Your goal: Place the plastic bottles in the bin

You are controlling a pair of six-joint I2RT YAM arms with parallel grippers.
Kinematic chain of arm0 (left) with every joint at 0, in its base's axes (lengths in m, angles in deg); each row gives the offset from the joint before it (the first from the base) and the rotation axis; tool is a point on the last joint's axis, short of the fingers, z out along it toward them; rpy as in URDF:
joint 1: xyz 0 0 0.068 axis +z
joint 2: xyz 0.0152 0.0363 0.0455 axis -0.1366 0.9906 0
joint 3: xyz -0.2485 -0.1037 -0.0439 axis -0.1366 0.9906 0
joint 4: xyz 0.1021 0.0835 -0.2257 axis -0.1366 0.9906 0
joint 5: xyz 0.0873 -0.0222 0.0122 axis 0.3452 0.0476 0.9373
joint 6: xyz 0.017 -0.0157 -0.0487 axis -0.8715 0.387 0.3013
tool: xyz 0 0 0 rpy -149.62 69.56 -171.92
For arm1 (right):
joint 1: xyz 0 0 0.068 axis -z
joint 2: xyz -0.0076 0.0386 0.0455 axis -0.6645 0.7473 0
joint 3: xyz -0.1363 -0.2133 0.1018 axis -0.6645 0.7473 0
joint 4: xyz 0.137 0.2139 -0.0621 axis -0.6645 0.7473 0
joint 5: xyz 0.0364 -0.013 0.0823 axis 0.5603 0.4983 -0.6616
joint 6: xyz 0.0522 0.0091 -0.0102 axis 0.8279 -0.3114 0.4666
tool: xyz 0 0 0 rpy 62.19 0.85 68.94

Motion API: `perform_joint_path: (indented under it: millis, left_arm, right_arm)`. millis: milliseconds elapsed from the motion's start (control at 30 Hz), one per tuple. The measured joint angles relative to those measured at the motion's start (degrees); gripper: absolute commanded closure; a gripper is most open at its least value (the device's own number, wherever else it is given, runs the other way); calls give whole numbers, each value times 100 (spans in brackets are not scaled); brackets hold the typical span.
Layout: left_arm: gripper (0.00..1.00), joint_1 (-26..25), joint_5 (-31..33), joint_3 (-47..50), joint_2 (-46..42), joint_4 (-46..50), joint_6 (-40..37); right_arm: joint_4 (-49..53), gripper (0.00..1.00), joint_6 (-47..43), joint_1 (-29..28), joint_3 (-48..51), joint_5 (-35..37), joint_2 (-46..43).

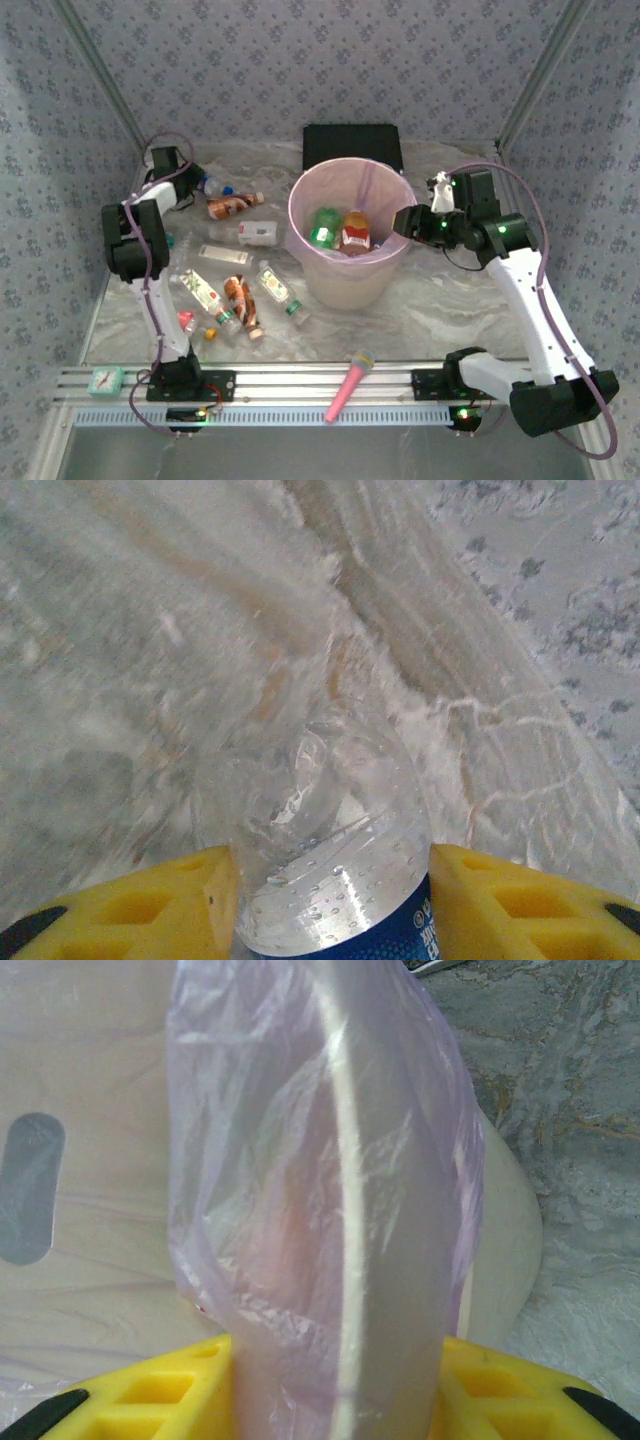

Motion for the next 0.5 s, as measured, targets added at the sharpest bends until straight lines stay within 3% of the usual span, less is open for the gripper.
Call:
perform_joint_path:
  millis: [400, 500]
  left_arm:
    - [48, -76, -444, -70, -831, 55, -7]
    - [42, -160, -466, -258, -1176, 133, -101]
  right_arm:
    - [-68, 57, -22, -46, -17, -28, 68]
    - [-63, 56, -22, -92, -74, -20, 122]
